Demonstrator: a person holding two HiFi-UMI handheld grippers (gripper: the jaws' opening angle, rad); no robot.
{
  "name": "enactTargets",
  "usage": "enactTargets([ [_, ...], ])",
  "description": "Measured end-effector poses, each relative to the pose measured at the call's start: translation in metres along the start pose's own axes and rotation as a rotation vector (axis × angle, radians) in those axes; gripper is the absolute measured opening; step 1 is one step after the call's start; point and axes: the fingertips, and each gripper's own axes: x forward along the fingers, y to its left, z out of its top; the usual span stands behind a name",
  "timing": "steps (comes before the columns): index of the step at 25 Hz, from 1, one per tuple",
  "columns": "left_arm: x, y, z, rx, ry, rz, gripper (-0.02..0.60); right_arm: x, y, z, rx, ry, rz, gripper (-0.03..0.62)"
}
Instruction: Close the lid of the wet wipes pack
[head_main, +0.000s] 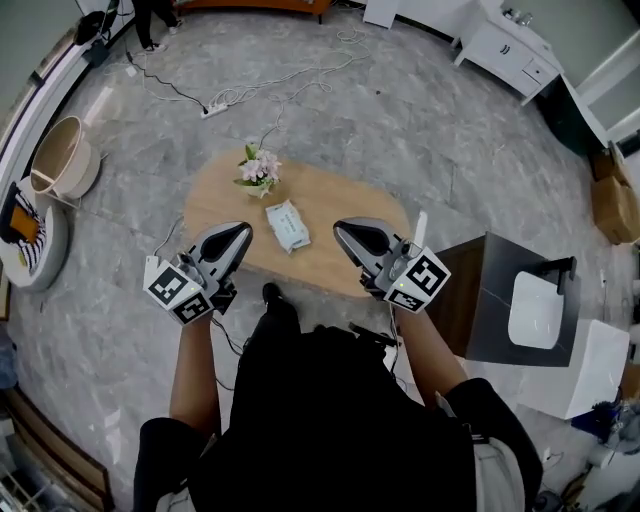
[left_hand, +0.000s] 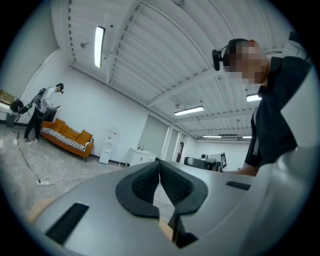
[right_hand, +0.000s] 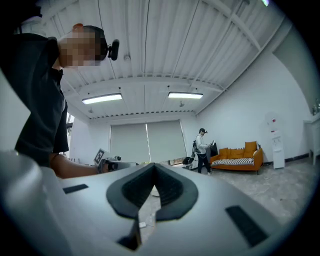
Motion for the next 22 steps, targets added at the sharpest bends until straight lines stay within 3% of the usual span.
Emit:
enactTargets([
  [4, -0.019, -0.062, -0.043, -0.075, 0.042, 0.035, 0.017, -0.055, 0.034, -0.033, 0.069, 0.020, 0.008, 0.008],
  [7, -0.037, -0.102, -0.064, -0.075, 0.093, 0.048, 0.017, -0.090, 0.062, -0.059, 0.159, 0.033, 0.006, 0.008],
  [11, -0.051, -0.125, -0.066, -0.066, 0.087, 0.104, 0.017, -0.120, 0.084, -0.073, 0.199, 0.049, -0.009, 0.008],
  [17, -0.058, -0.168, -0.073, -0.106, 0.077, 0.022, 0.017, -0.134, 0.121, -0.051, 0.154, -0.003, -0.012, 0.008],
  [22, -0.091, -0.208, -0.079, -0.124, 0.061, -0.044, 0.017, -0.142, 0.167, -0.035, 0.151, -0.020, -0.066, 0.008],
])
